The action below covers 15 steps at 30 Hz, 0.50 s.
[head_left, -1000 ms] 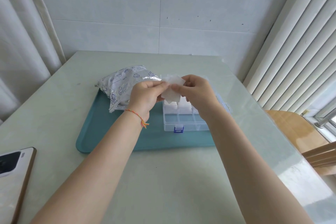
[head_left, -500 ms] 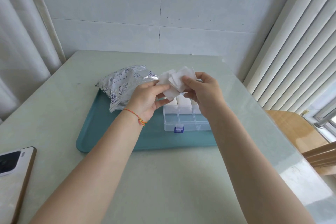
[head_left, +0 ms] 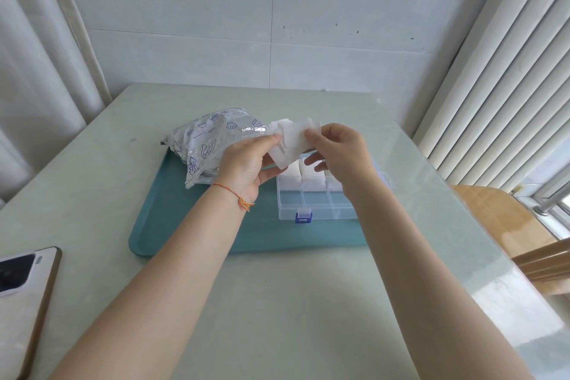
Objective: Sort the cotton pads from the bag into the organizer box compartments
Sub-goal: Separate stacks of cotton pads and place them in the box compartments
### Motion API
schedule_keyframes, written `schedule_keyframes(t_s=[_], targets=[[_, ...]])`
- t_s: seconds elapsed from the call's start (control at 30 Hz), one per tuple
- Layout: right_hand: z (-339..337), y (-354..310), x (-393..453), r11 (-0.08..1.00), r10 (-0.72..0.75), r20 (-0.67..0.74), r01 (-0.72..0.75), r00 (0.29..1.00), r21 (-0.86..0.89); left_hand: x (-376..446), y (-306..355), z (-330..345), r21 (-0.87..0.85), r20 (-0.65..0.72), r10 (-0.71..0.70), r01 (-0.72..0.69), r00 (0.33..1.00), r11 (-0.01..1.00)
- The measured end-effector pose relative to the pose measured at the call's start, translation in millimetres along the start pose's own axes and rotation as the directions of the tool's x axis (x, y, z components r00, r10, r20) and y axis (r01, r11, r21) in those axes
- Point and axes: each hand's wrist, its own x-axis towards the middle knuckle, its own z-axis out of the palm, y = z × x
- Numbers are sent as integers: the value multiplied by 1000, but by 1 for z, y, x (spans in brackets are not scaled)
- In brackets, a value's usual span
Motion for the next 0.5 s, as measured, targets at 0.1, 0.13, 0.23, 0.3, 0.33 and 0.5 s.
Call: schedule_keyframes(t_s=[0.1,0.13,0.23,0.3,0.33,0.5], targets=[[1,3,2,965,-136,-61,118,989,-235,2,0,0,5,-72,-23,23,997,1000],[2,4,2,937,-179,-76,147,981,-317,2,-1,0,-3,-82,-32,31,996,999],[3,6,4,892,-256,-111,190,960,-410,2,-1,0,-41,-96,-54,50,994,998],[-1,3,5,923,-246,-143,187,959,-336,3,0,-2,-65,-109,-54,47,993,997],[-5,0,5,948,-225,-161,178,961,-264,3,1,-3,-66,-111,-50,43,993,997],[-28,-13,3,955,-10,-107,42,994,295,2,3,-2,47,-59,-6,9,998,999]])
